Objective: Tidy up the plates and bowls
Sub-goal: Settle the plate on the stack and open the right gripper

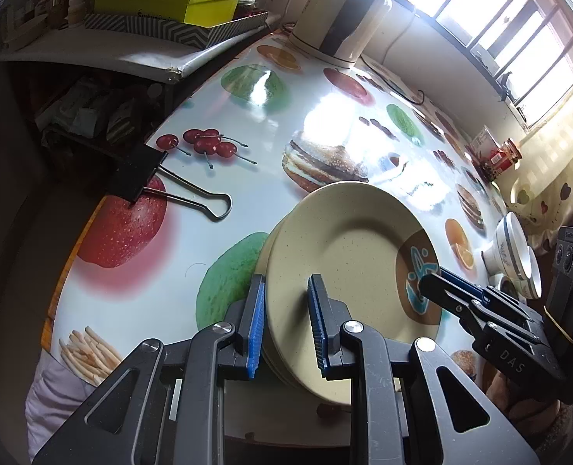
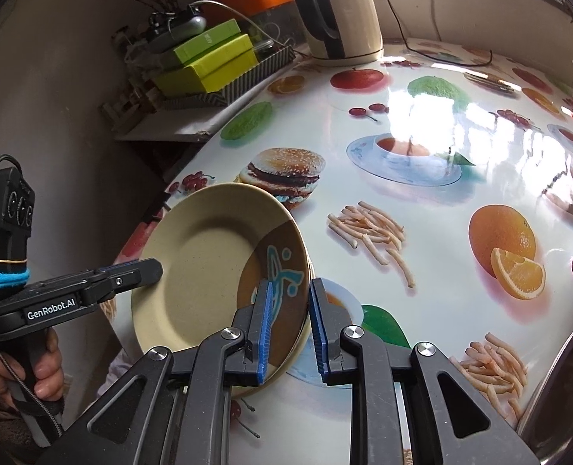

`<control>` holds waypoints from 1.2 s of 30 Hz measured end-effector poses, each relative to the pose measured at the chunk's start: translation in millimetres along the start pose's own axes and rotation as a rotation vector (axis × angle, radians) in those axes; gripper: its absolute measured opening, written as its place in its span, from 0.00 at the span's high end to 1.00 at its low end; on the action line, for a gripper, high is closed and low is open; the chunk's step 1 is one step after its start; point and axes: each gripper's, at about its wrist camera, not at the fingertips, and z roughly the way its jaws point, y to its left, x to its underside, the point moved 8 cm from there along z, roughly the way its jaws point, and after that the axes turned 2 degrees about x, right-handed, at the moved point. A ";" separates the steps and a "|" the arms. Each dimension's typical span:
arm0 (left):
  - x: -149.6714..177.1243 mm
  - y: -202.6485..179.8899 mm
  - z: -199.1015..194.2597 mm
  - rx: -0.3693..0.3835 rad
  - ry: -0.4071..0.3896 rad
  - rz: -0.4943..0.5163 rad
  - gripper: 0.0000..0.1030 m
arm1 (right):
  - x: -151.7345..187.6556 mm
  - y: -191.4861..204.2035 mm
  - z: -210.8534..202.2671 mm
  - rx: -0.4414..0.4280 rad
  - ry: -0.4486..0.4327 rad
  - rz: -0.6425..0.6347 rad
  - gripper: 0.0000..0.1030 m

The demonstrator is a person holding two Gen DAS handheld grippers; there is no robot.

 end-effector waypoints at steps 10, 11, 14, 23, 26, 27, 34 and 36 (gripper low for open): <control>1.0 -0.6 -2.0 -0.026 0.002 0.017 0.78 | -0.3 -1.7 1.1 0.003 -0.003 0.001 0.77; 1.0 -0.8 -1.9 -0.025 0.004 0.014 0.78 | -0.4 -1.6 1.0 0.004 -0.004 0.000 0.77; 1.3 -1.6 -2.1 -0.045 0.002 0.025 0.78 | -0.3 -0.7 0.6 0.004 -0.006 -0.002 0.76; 2.1 0.0 -0.6 -0.091 0.000 0.048 0.77 | -0.5 3.0 -0.1 0.016 -0.013 -0.009 0.72; 2.8 -0.2 -0.4 -0.097 0.002 0.045 0.77 | 0.0 3.8 0.7 0.018 -0.014 -0.013 0.70; 3.1 -0.4 -0.8 -0.100 0.000 0.047 0.77 | 0.6 4.0 0.4 0.021 -0.016 -0.015 0.70; 2.0 -6.8 -9.3 -0.132 -0.040 0.063 0.75 | -0.7 2.3 -11.7 0.036 -0.050 0.004 0.63; 2.4 -10.9 -13.5 -0.145 -0.057 0.080 0.74 | -1.3 2.1 -16.9 0.038 -0.061 0.007 0.63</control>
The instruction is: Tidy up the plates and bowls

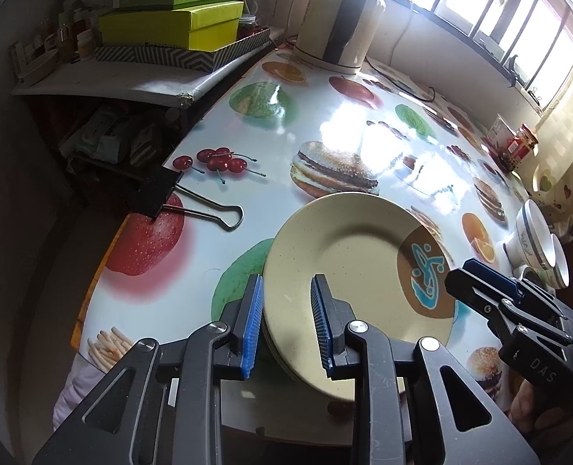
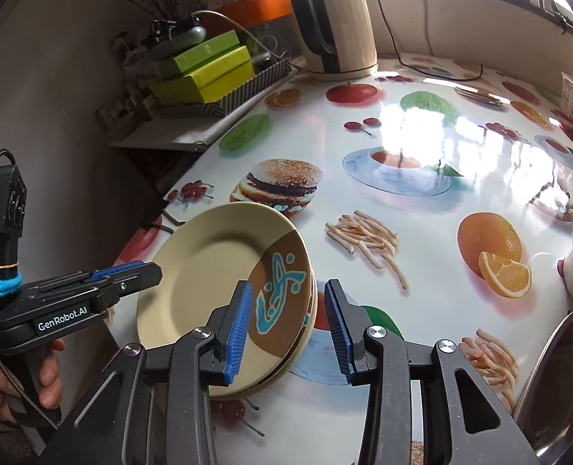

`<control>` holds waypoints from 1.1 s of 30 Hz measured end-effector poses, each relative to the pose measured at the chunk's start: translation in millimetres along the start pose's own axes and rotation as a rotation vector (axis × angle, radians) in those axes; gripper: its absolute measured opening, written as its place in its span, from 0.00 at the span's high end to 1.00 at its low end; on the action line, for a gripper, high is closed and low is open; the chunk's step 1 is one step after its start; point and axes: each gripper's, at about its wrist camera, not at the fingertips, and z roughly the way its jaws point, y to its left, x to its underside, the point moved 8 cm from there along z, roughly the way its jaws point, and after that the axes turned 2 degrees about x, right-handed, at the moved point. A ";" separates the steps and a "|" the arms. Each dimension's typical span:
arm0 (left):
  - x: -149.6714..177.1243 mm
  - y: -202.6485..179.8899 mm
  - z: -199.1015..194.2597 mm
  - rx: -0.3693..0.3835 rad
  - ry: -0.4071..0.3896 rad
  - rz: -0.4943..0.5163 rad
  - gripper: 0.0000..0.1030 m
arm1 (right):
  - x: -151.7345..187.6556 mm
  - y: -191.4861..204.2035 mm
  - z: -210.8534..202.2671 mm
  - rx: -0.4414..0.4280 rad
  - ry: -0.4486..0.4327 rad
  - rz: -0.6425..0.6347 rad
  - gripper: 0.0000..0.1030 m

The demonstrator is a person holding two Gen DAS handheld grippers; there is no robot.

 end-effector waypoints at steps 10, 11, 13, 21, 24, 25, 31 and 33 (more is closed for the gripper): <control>-6.1 -32.6 -19.7 -0.012 -0.078 0.085 0.73 | -2.3 -6.6 -30.0 0.055 -0.070 0.000 0.54; -7.6 -35.4 -21.2 -0.005 -0.081 0.084 0.73 | -3.1 -7.8 -32.9 0.058 -0.078 0.005 0.53; -10.7 -41.1 -26.3 -0.024 -0.109 0.104 0.72 | -4.2 -11.9 -39.2 0.068 -0.094 0.019 0.52; -7.2 -33.4 -19.4 -0.009 -0.110 0.073 0.69 | 1.0 -28.3 -39.7 0.086 -0.089 0.054 0.48; -0.2 -16.7 -14.2 -0.025 -0.098 0.042 0.64 | 7.2 -33.0 -28.3 0.068 -0.057 0.074 0.48; 1.5 -10.6 -12.3 -0.015 -0.091 0.023 0.63 | 9.4 -33.7 -24.5 0.062 -0.047 0.082 0.48; 8.0 11.1 -4.7 0.000 -0.069 -0.036 0.58 | 13.2 -29.7 -6.1 -0.006 -0.010 0.104 0.48; 11.1 13.8 -0.6 0.013 -0.054 -0.054 0.58 | 14.7 -27.9 0.2 -0.014 0.003 0.112 0.48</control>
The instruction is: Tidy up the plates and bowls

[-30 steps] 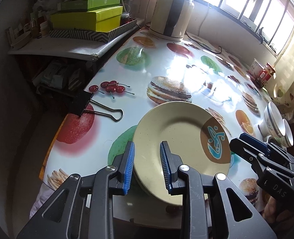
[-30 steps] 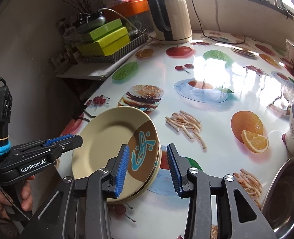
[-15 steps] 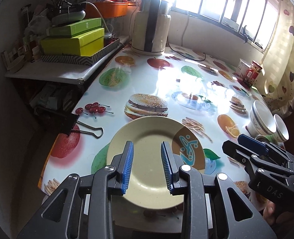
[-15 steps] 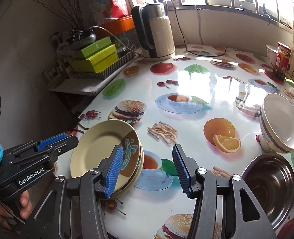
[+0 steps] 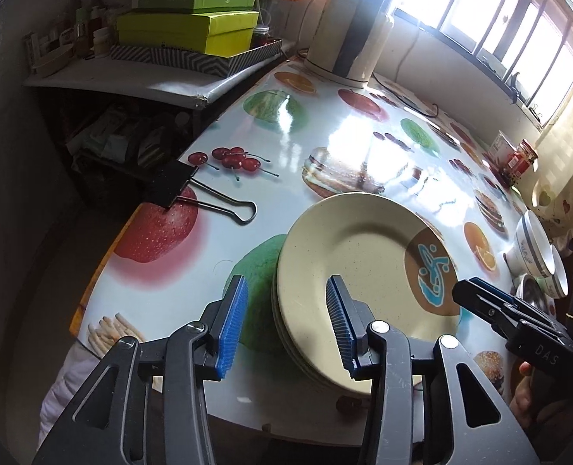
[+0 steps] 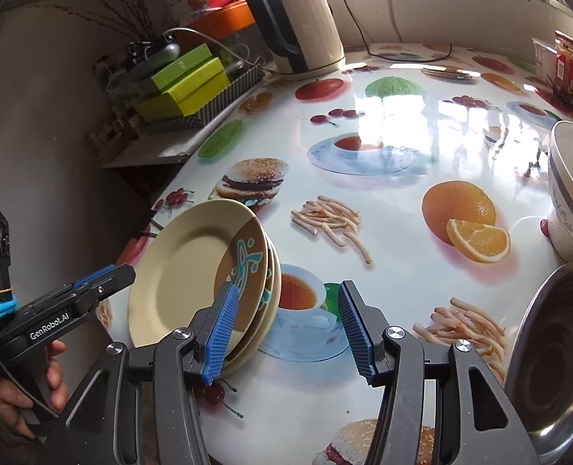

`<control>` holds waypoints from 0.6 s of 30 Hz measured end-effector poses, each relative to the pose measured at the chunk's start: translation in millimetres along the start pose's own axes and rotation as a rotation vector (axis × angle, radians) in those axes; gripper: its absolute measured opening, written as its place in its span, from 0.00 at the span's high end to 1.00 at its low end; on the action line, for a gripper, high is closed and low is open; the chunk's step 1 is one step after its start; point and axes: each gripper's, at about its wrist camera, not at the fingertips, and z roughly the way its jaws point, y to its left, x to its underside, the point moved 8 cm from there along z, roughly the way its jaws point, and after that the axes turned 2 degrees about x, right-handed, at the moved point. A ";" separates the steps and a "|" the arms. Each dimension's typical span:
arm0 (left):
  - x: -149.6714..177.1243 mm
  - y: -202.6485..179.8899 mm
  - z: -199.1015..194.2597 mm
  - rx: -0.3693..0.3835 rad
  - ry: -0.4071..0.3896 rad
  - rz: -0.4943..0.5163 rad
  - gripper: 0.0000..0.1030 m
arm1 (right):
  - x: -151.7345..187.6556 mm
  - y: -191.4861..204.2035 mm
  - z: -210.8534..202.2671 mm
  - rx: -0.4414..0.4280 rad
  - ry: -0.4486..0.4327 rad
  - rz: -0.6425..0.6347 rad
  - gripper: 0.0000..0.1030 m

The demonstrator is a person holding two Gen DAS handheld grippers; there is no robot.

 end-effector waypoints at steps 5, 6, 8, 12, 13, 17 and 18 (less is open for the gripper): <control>5.1 -1.0 8.6 0.017 0.031 -0.008 0.58 | 1.6 5.1 10.3 -0.021 0.025 -0.003 0.47; 5.5 -0.7 9.4 0.015 0.032 -0.011 0.58 | 1.9 5.9 11.7 -0.024 0.029 -0.005 0.47; 5.8 -2.3 11.2 0.021 0.035 -0.005 0.58 | 2.1 7.8 14.8 -0.030 0.038 -0.007 0.47; 8.8 -3.6 16.2 0.043 0.058 -0.016 0.58 | 2.4 11.0 19.7 -0.044 0.051 -0.011 0.47; 9.1 -4.1 16.8 0.045 0.058 -0.015 0.58 | 2.5 12.0 20.6 -0.049 0.054 -0.011 0.47; 8.0 -5.3 18.8 0.069 0.062 -0.028 0.58 | 2.7 17.5 24.2 -0.085 0.071 -0.016 0.47; 8.0 -5.4 18.9 0.070 0.061 -0.029 0.58 | 2.5 18.0 24.6 -0.087 0.072 -0.015 0.47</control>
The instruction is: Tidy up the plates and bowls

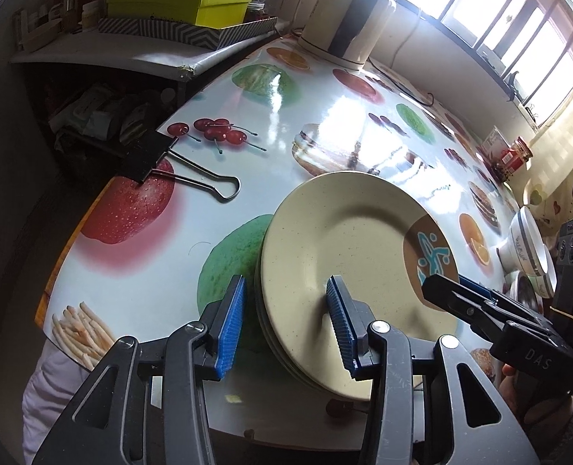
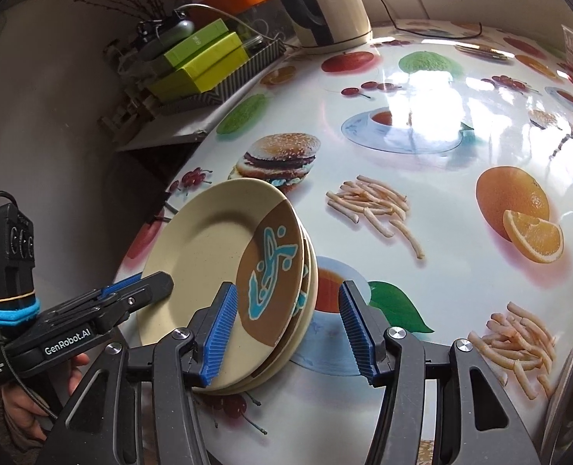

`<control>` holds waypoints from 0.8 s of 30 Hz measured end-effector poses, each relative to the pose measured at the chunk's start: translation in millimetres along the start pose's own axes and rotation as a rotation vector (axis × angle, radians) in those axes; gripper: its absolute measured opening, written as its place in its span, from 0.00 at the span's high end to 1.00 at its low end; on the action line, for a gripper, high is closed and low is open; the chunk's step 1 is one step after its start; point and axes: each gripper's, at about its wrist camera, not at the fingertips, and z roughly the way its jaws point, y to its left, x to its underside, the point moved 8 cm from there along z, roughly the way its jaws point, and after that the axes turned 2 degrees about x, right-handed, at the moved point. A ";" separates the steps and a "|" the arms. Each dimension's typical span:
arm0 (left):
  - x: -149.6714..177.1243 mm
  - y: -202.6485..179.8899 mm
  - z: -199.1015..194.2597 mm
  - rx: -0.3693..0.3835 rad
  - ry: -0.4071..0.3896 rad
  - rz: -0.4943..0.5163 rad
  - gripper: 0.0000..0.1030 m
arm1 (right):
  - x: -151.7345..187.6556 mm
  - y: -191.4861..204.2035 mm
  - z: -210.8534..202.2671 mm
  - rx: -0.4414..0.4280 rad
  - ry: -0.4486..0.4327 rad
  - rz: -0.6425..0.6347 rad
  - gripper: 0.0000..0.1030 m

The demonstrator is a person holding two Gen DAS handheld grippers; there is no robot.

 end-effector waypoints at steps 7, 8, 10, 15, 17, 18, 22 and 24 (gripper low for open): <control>-1.0 -3.4 3.3 0.024 0.008 -0.019 0.57 | 0.3 2.6 8.6 -0.037 0.036 0.018 0.47; -1.7 -3.7 3.9 0.027 0.009 -0.023 0.57 | -0.1 2.6 8.8 -0.045 0.036 0.022 0.47; -3.3 -4.6 5.6 0.026 0.009 -0.026 0.57 | -0.9 2.5 9.0 -0.049 0.037 0.026 0.47; -10.5 -11.1 12.3 0.021 0.012 -0.006 0.56 | -4.5 -0.1 10.6 -0.029 0.035 0.021 0.55; -14.7 -14.1 16.0 0.024 0.019 -0.001 0.56 | -7.4 -3.1 11.0 -0.020 0.032 0.028 0.55; -16.7 -15.8 18.1 0.027 0.020 0.001 0.55 | -9.1 -5.1 11.0 -0.016 0.032 0.031 0.55; -26.3 -23.8 26.6 0.031 0.025 0.020 0.55 | -16.5 -14.1 11.4 -0.001 0.025 0.052 0.55; -31.3 -28.9 31.3 0.037 0.030 0.028 0.55 | -21.5 -19.6 11.6 0.010 0.020 0.063 0.55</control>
